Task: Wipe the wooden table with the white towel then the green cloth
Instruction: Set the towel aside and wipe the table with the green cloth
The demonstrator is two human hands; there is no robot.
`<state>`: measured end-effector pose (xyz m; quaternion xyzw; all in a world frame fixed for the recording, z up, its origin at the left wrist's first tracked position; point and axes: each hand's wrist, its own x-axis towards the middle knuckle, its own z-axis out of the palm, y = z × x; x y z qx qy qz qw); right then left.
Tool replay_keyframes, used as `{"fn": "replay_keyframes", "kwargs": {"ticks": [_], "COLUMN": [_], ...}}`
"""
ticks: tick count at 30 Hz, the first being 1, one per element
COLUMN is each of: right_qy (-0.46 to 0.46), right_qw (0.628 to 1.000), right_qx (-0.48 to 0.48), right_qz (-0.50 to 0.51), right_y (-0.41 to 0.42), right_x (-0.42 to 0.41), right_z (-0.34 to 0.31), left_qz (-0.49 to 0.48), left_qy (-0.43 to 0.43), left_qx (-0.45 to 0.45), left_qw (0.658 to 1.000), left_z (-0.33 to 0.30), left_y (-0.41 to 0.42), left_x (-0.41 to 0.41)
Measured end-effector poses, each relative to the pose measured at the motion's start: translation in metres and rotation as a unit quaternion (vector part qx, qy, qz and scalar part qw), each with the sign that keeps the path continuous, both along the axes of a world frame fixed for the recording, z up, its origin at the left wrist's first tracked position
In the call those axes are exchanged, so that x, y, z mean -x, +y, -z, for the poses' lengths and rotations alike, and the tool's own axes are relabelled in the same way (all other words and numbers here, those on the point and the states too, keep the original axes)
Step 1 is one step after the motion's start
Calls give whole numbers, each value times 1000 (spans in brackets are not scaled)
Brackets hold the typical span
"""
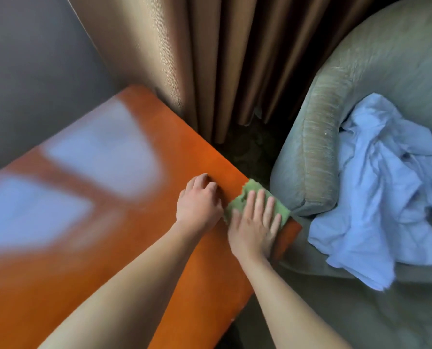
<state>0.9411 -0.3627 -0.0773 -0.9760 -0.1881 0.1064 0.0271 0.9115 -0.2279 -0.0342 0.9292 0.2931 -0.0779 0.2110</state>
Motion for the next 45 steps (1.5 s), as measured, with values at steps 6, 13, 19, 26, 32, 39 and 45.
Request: {"fn": "replay_keyframes", "kwargs": {"ticks": [6, 13, 19, 26, 32, 39, 45], "right_qy": [9, 3, -3, 34, 21, 26, 56], "right_qw": [972, 993, 981, 917, 969, 949, 898], "right_qx": [7, -4, 0, -13, 39, -50, -62], "right_qz": [-236, -118, -195, -396, -245, -309, -432], "right_y": [30, -77, -75, -90, -94, -86, -95], "right_x": [33, -33, 68, 146, 65, 225, 280], "right_z": [-3, 5, 4, 2, 1, 5, 8], "left_qz": [-54, -85, -165, -190, -136, -139, -146], "left_qy": [-15, -55, -10, 21, 90, 85, 85], "left_qx": [29, 18, -7, 35, 96, 100, 95], "left_qw": [998, 995, 986, 981, 982, 982, 981], "left_z": [-5, -16, 3, -3, -15, -16, -18], "left_y": [-4, -23, -63, -69, -64, -60, -54], "left_x": [47, 131, 206, 230, 230, 231, 223]}}
